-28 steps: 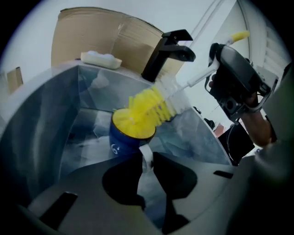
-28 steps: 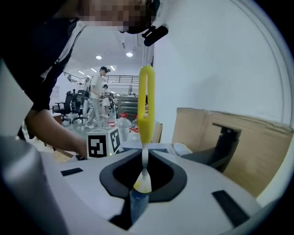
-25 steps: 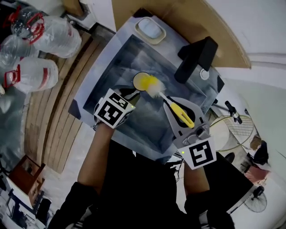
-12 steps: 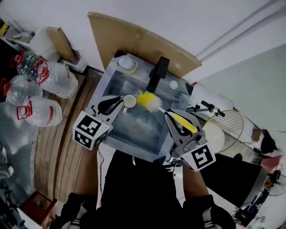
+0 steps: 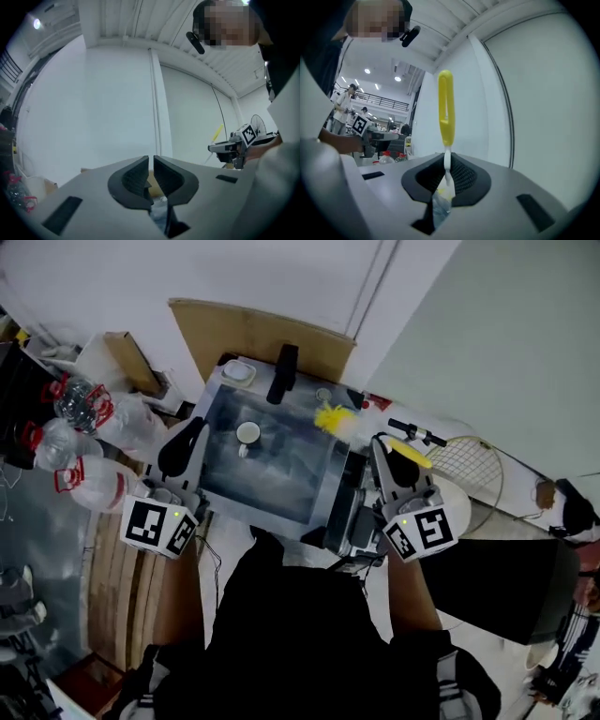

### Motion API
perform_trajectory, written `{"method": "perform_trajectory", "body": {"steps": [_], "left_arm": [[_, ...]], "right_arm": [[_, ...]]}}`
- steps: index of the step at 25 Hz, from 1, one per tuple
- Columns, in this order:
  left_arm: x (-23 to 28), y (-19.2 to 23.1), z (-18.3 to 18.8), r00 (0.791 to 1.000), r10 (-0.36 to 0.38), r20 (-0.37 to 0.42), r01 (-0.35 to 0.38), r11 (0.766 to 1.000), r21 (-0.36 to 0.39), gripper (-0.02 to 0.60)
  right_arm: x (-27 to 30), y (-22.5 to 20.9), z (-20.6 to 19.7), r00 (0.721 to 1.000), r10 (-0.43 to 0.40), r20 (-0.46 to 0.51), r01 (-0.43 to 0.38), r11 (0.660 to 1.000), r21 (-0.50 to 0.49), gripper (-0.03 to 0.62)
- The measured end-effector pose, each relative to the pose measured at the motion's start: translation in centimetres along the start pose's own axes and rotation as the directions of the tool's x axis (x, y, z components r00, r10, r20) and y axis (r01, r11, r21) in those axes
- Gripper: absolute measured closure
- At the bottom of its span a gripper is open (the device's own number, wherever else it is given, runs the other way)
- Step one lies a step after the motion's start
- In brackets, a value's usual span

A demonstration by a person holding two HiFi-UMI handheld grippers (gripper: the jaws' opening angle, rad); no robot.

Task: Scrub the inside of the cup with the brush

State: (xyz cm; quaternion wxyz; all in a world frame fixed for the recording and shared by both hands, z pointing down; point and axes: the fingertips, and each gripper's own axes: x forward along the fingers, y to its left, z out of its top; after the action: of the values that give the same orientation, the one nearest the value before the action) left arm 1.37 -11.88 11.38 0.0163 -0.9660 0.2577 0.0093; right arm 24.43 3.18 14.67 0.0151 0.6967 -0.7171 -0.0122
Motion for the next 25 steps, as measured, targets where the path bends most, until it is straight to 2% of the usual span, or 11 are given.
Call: {"method": "perform_trajectory", "body": {"steps": [5, 12, 17, 21, 25], "left_arm": [[-5.6, -4.9, 1.4, 0.994, 0.088, 0.066, -0.087, 0.996, -0.019, 0.532], [-13.7, -10.7, -1.5, 0.979, 0.167, 0.118, -0.156, 0.983, -0.098, 0.538], [-17.9, -14.2, -2.9, 0.987, 0.134, 0.083, -0.122, 0.983, -0.14, 0.538], [-20.6, -15.6, -3.9, 0.991, 0.126, 0.054, -0.116, 0.98, -0.162, 0.538], [-22.8, -17.2, -5.4, 0.997, 0.073, 0.015, -0.07, 0.984, -0.164, 0.538]], "right_arm": [[-8.9, -2.2, -1.2, 0.996, -0.086, -0.002, 0.085, 0.995, 0.043, 0.553], [-18.2, -1.6, -3.7, 0.994, -0.1, -0.031, 0.101, 0.994, 0.039, 0.554], [-23.1, 1.2, -5.5, 0.996, -0.081, -0.043, 0.085, 0.993, 0.086, 0.554], [-25.6, 4.5, -6.7, 0.995, -0.079, -0.068, 0.085, 0.993, 0.079, 0.553], [-27.1, 8.4, -7.1, 0.995, -0.063, -0.083, 0.069, 0.995, 0.07, 0.554]]}}
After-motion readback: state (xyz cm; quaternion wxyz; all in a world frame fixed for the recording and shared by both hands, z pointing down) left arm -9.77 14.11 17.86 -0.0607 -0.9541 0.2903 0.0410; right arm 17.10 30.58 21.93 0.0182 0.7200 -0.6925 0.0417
